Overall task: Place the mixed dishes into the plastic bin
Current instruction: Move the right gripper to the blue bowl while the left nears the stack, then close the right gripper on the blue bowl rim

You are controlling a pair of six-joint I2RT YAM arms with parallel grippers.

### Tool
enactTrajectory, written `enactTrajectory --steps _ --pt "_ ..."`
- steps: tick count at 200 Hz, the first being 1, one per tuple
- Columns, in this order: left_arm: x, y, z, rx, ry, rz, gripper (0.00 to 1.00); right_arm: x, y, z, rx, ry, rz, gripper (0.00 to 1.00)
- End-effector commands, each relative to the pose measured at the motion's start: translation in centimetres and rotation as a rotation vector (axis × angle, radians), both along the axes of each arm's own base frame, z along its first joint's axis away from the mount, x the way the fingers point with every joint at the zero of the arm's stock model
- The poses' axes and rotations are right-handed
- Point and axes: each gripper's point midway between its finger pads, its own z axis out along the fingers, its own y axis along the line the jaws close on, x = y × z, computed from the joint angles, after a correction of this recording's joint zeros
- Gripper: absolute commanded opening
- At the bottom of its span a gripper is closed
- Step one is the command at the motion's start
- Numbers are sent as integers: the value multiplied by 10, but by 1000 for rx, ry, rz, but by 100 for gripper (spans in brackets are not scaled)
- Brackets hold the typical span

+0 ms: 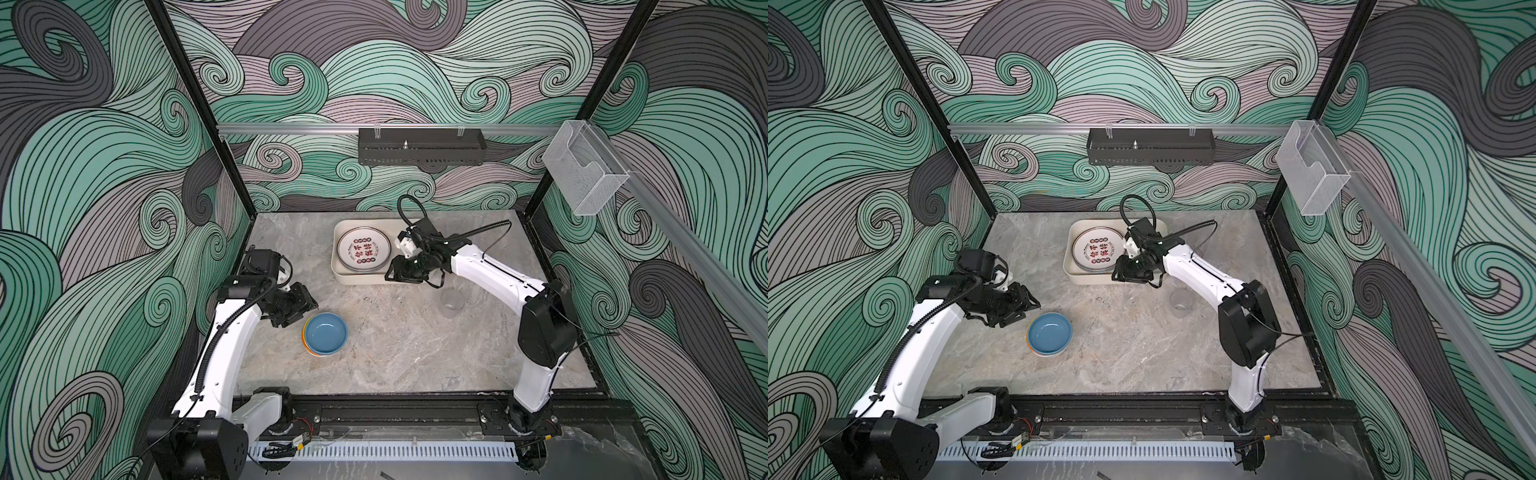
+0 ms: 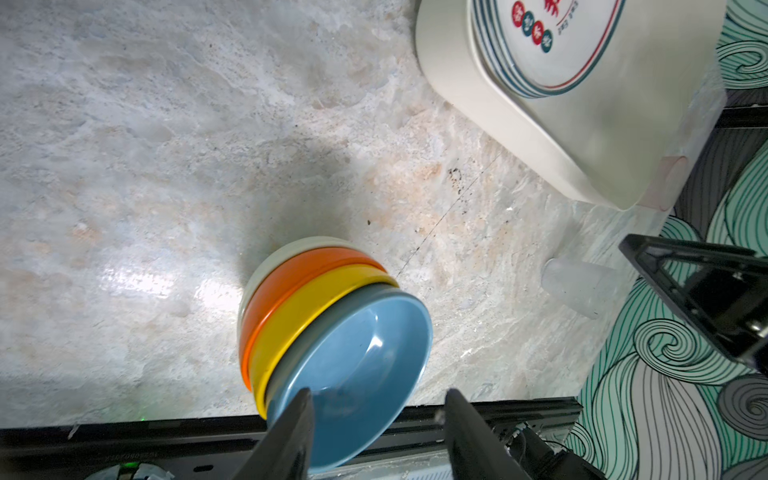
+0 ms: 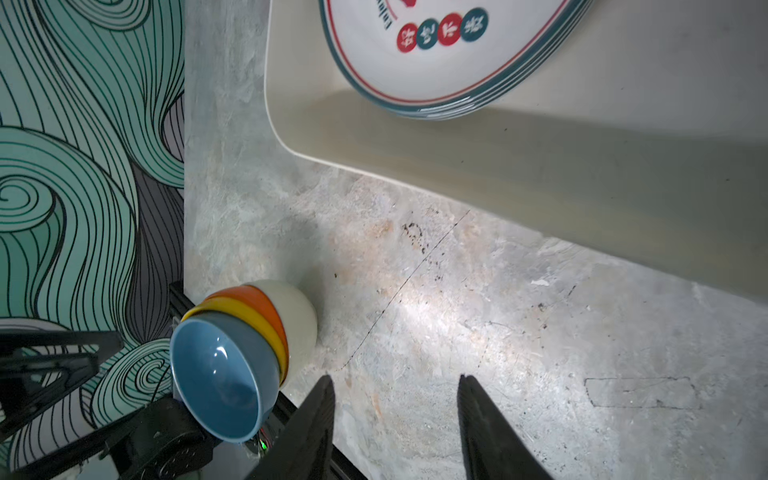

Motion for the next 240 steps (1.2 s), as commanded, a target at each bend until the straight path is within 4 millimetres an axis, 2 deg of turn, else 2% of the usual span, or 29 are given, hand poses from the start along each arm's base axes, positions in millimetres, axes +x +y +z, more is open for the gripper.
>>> enactTrajectory --steps 1,79,132,172,240 --pt "-16 12 -10 52 57 55 54 -24 13 9 30 9 73 50" --pt "-30 11 -33 35 88 95 54 -75 71 -1 57 77 213 49" --pt "-33 9 -40 21 99 96 53 -101 107 -17 36 122 302 49" --pt "-32 7 -40 12 93 93 52 -105 121 -25 18 148 329 48" --pt "-34 5 -41 0 93 92 51 -111 130 -40 -1 204 355 46"
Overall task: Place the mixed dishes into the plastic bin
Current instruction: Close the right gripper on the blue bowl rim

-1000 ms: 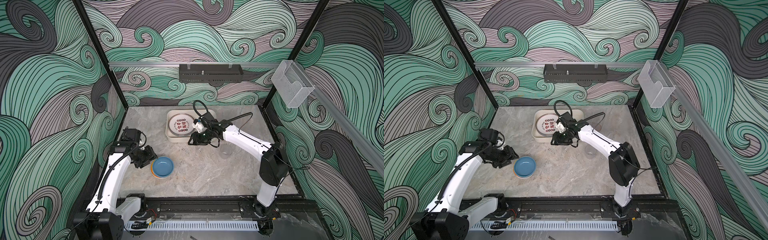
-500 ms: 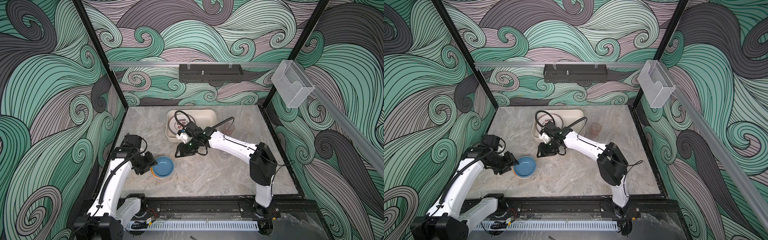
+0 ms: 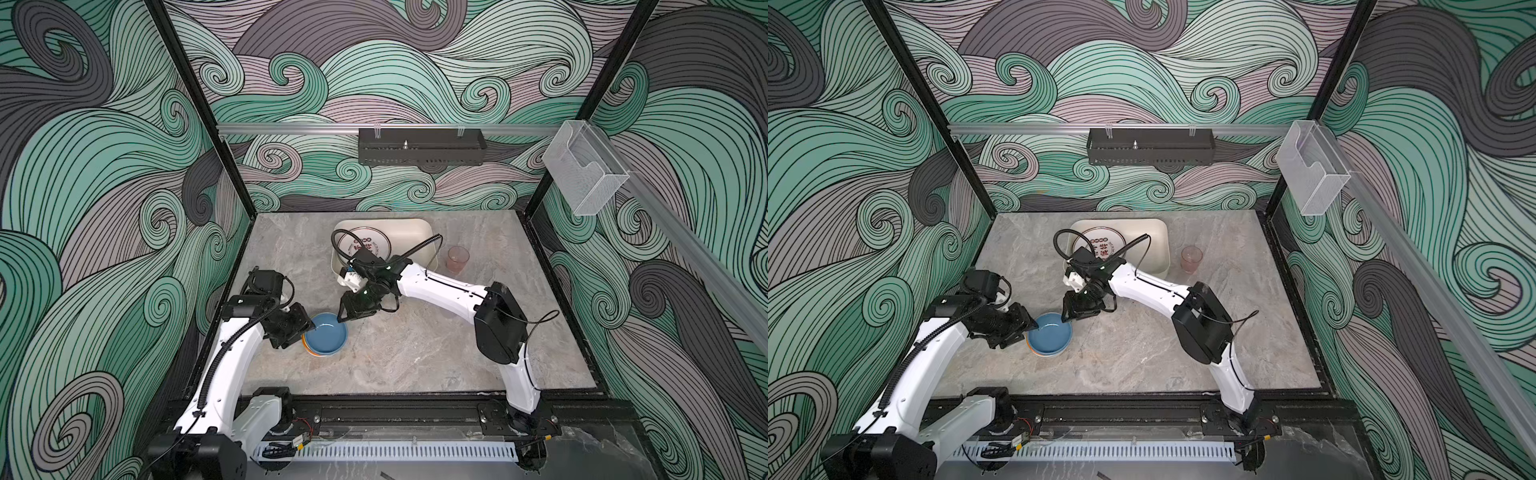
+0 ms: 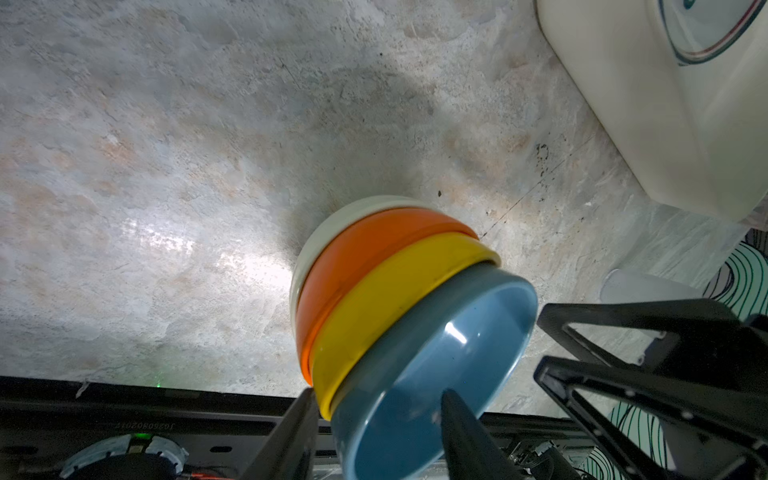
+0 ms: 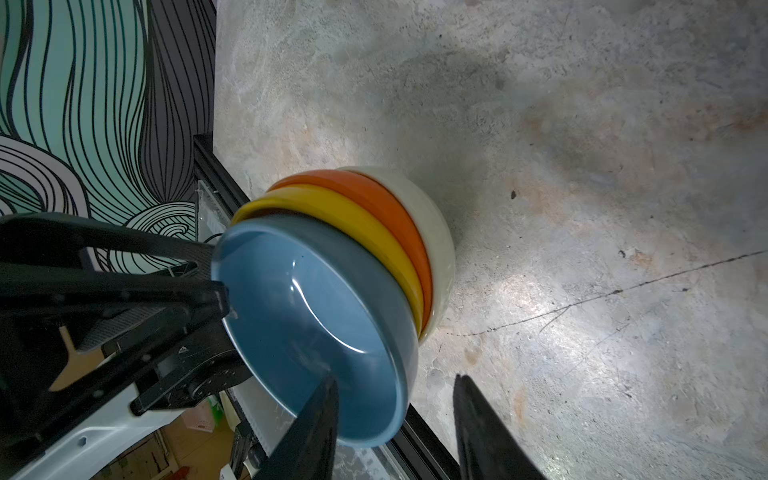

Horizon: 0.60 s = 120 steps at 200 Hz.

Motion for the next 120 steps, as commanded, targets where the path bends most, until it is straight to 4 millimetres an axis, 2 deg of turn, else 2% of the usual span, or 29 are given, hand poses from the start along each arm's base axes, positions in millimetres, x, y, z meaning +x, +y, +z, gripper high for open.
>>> enactTrajectory --steps 1,91,120 --pt "-1 0 2 -12 -5 17 51 -8 2 -4 -19 35 21 46" --pt "0 1 5 -3 -23 13 48 -8 -1 -5 -31 27 17 46" --pt "1 0 5 -11 -20 8 47 -7 1 -9 -35 38 21 41"
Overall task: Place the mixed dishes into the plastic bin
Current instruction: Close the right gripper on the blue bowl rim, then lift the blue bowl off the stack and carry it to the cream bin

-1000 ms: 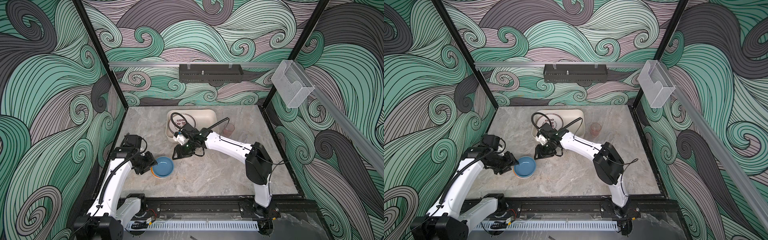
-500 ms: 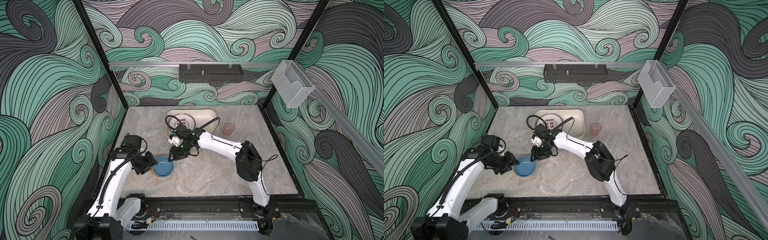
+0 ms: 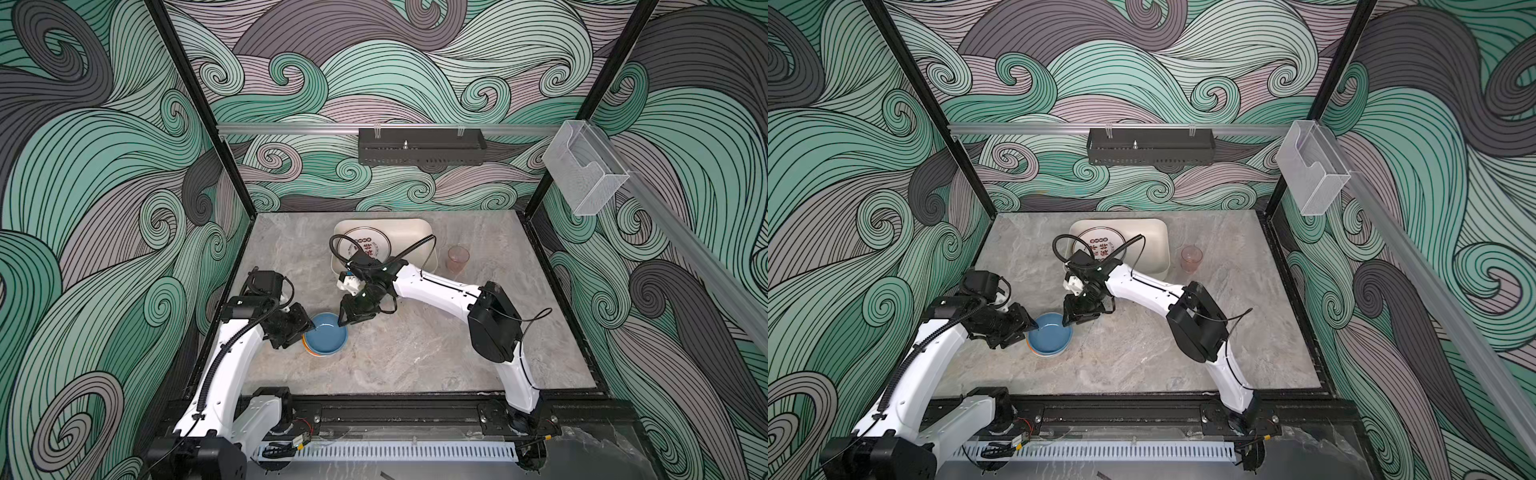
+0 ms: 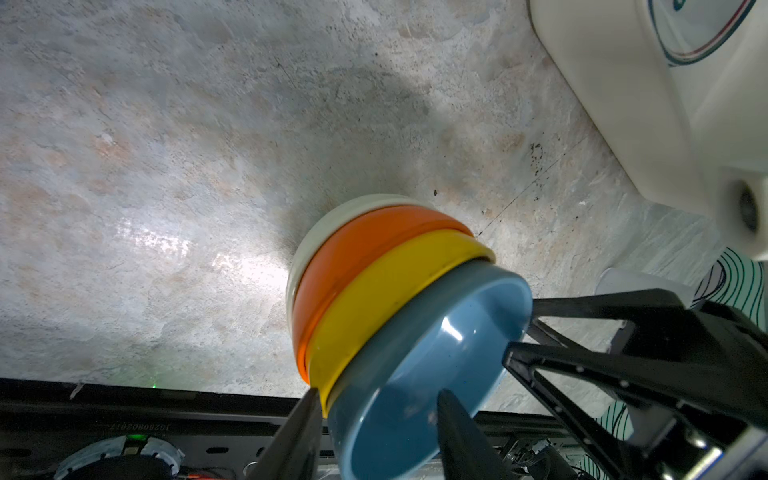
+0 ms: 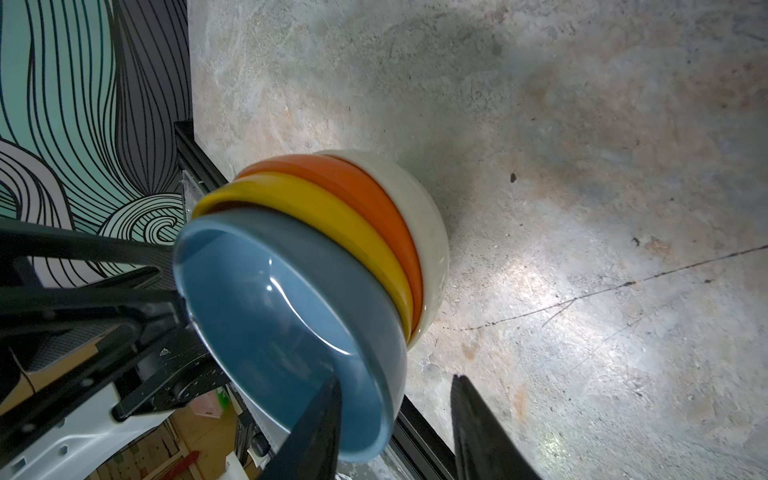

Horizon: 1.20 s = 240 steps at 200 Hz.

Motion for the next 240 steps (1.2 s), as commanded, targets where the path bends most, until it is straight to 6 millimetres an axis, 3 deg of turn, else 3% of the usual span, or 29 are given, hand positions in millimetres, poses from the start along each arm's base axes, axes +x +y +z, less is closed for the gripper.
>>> enactTrajectory --steps 1,129,189,240 --pt "1 1 3 -6 -7 8 47 -1 3 2 -1 5 11 41" --pt "2 -4 2 -30 -11 -3 44 -2 5 -10 -48 15 37 14" --pt "4 -3 9 -24 -28 -4 44 5 -1 9 -47 -75 30 3" --pt "9 4 35 18 -90 1 46 12 -14 30 -46 -161 11 0"
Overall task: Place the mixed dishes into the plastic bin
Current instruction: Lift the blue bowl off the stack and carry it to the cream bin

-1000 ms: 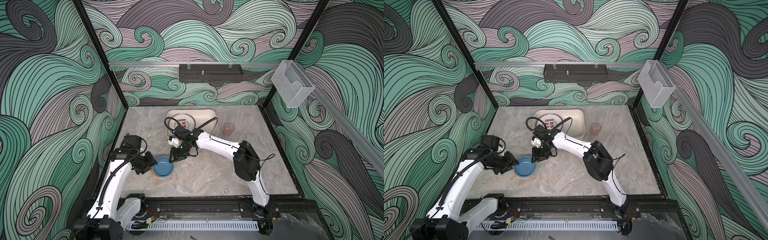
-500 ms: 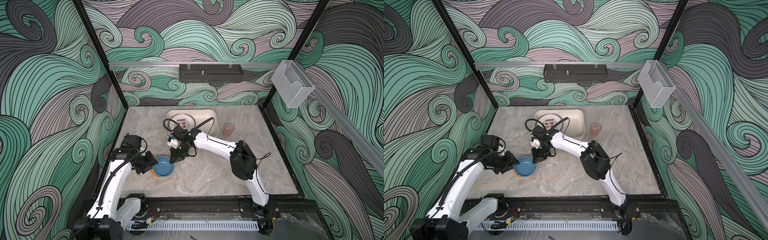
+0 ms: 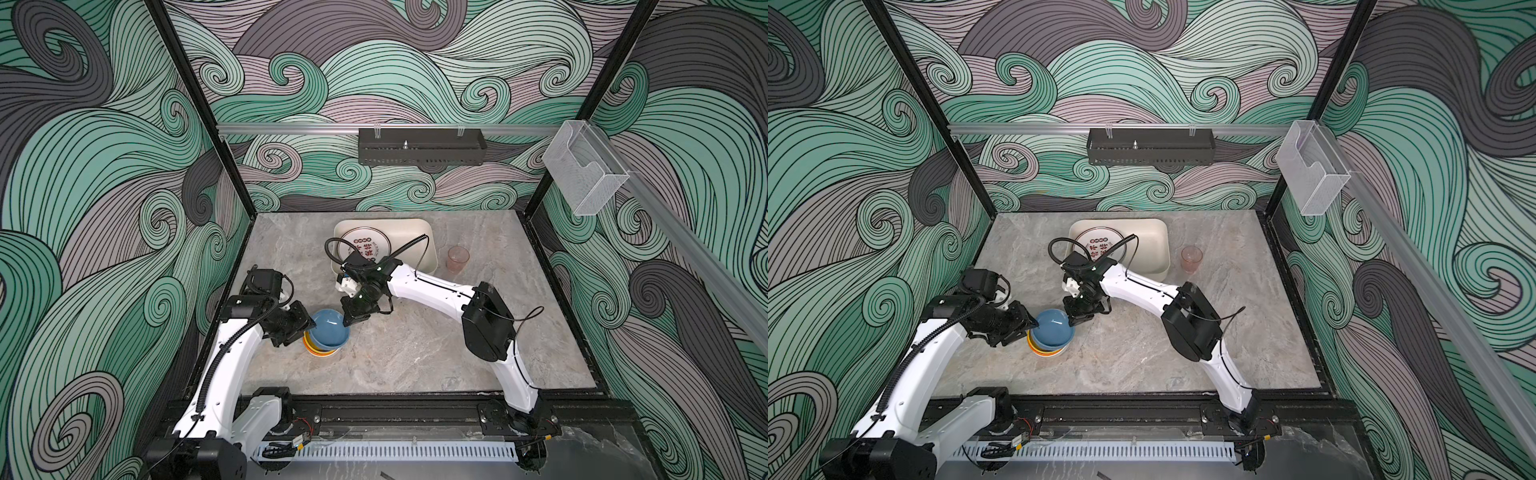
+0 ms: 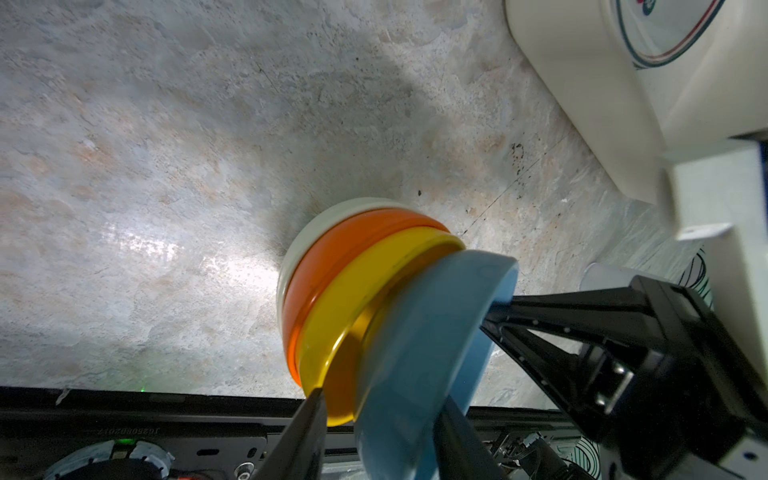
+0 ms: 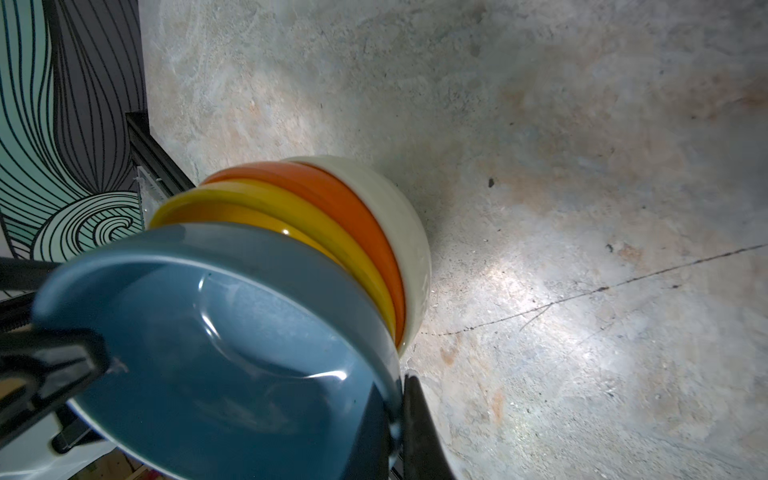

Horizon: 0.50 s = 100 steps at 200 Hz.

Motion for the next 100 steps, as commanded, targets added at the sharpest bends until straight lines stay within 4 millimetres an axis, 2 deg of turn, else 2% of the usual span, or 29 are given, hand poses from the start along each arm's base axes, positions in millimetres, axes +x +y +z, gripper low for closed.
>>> enactTrajectory --steps 1,53,100 --pt "3 7 22 36 -55 9 46 6 -11 36 28 -92 -7 0" --pt "11 11 44 58 -159 22 46 18 -29 55 41 -135 -44 0" --pt "18 2 57 7 -212 6 46 33 -54 66 34 -167 -90 0"
